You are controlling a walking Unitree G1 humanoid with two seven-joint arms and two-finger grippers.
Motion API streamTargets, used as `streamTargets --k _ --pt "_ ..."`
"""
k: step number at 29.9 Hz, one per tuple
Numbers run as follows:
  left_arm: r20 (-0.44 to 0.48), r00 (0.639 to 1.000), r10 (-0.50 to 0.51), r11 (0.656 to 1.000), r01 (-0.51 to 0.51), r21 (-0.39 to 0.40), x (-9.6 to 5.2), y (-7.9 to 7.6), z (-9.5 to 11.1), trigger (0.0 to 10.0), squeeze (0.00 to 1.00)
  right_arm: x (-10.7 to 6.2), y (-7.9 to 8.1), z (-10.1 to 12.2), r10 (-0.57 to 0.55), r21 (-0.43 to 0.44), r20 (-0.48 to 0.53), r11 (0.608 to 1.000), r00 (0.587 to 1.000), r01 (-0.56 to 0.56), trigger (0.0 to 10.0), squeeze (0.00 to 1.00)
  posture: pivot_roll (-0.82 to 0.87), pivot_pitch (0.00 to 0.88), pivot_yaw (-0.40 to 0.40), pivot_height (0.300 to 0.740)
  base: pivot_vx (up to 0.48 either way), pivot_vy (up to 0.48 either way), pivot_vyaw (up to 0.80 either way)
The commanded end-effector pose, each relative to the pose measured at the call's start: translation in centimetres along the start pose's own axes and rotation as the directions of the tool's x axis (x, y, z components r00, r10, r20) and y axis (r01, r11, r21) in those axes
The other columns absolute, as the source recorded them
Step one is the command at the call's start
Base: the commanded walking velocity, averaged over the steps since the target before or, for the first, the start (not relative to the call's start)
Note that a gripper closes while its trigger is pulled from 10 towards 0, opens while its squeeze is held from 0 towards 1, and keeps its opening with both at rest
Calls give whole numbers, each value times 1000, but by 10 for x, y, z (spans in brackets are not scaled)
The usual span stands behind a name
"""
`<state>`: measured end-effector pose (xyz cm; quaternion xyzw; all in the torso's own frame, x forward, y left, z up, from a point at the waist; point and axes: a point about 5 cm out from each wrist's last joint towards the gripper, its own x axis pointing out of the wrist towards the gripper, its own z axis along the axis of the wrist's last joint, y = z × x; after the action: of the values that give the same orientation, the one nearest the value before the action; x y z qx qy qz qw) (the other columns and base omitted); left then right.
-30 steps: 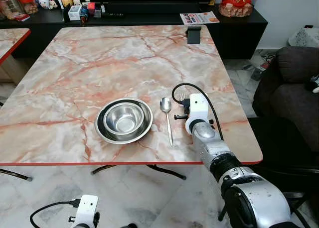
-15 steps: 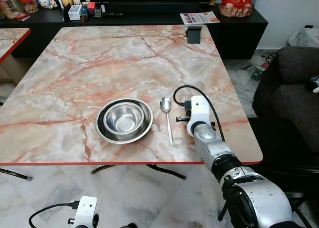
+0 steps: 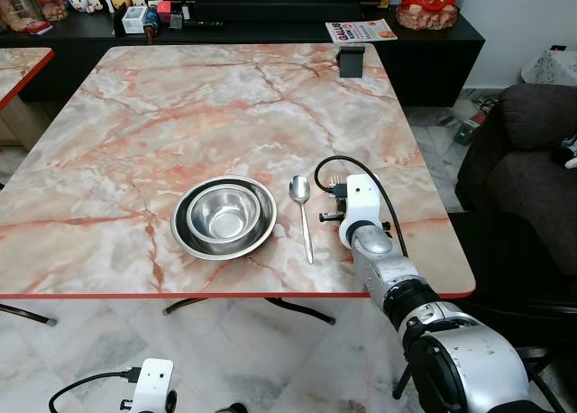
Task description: Setting the table
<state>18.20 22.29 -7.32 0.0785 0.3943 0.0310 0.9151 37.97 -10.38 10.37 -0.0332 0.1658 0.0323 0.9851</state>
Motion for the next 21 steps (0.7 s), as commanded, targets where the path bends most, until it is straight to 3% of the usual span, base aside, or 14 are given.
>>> streamTargets --k 1,10,11,12,13,21 --pt "-33 999 17 1000 -18 -13 -3 3 -10 10000 0 0 -1 -2 -2 13 -15 1000 1000 2 10000 0 98 142 -7 740 0 0 0" --pt "-35 999 19 1000 -20 -11 -3 4 -10 10000 0 0 -1 -3 -6 23 -23 1000 1000 6 10000 0 102 141 -6 740 0 0 0" --pt "-35 999 19 1000 -20 -11 -3 4 -9 10000 0 0 -1 -3 -5 24 -22 1000 1000 5 10000 302 102 139 -7 740 0 0 0" --pt "-34 999 19 1000 -19 -10 -3 4 -9 10000 0 0 -1 -3 -3 27 -21 1000 1000 3 10000 792 102 137 -7 740 0 0 0" --pt "-34 999 19 1000 -19 -9 -3 4 -9 10000 0 0 0 -3 0 29 -19 1000 1000 1 10000 988 102 136 -7 740 0 0 0" --pt "-33 999 14 1000 -14 -4 -3 3 -9 10000 0 0 -1 -3 -4 32 -18 999 1000 5 10000 1000 101 130 -6 740 0 0 0"
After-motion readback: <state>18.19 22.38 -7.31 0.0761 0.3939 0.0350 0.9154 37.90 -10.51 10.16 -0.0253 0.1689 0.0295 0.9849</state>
